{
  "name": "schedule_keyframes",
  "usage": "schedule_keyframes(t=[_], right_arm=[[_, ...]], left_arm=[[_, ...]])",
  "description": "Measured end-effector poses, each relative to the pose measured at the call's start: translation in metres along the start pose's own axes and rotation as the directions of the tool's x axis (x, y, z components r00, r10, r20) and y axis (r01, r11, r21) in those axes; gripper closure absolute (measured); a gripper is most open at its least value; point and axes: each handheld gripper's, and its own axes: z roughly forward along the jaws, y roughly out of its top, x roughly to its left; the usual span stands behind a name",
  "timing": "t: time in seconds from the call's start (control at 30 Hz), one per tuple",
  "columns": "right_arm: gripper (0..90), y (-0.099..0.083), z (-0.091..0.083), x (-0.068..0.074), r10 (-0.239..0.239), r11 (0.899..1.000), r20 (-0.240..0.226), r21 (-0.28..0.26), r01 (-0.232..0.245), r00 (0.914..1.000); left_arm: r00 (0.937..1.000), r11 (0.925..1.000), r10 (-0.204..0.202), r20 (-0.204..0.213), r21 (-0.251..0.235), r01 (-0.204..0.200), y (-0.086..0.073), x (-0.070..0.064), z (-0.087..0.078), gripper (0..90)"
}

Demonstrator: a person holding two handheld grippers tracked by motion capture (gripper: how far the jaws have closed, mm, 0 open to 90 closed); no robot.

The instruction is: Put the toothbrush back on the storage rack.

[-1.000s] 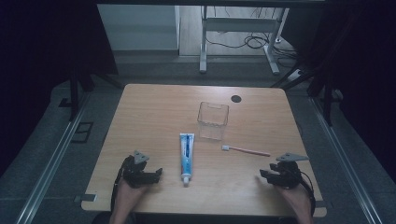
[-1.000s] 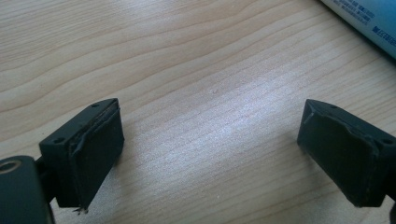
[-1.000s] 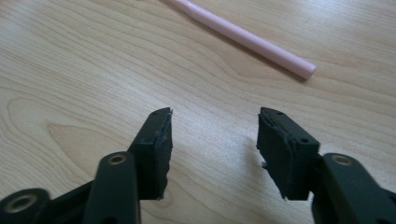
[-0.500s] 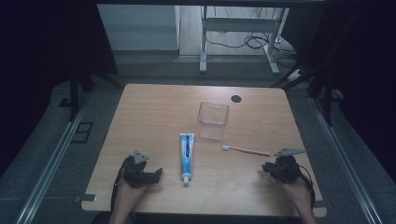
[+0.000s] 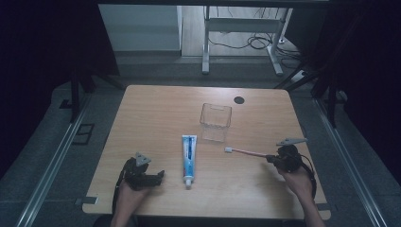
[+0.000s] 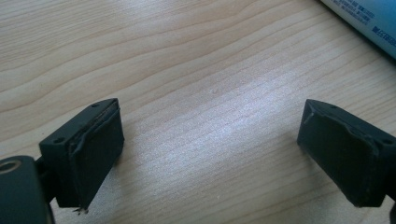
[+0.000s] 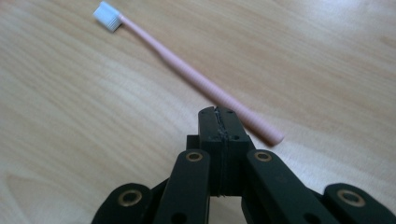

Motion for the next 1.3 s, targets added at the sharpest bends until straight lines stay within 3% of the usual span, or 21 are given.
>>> schedule_keyframes(t=[0.67, 1.03, 1.3], right_arm=[[89.7, 0.017, 0.018, -0.020, 0.042, 0.999, 0.033, 0.005, -0.042, 0.9986], [89.7, 0.010, 0.025, -0.027, 0.051, 0.998, 0.029, 0.022, -0.052, 0.9983], [89.7, 0.002, 0.020, -0.021, 0.029, 0.999, 0.000, 0.023, -0.029, 0.9996]], left_arm=[[1.0000, 1.0000, 0.001, 0.000, 0.000, -0.001, 0.000, 0.000, 0.000, 7.2], [1.0000, 1.0000, 0.001, 0.000, 0.001, -0.001, 0.000, 0.000, 0.000, 7.2], [1.0000, 1.0000, 0.001, 0.000, 0.001, -0.001, 0.000, 0.000, 0.000, 7.2]])
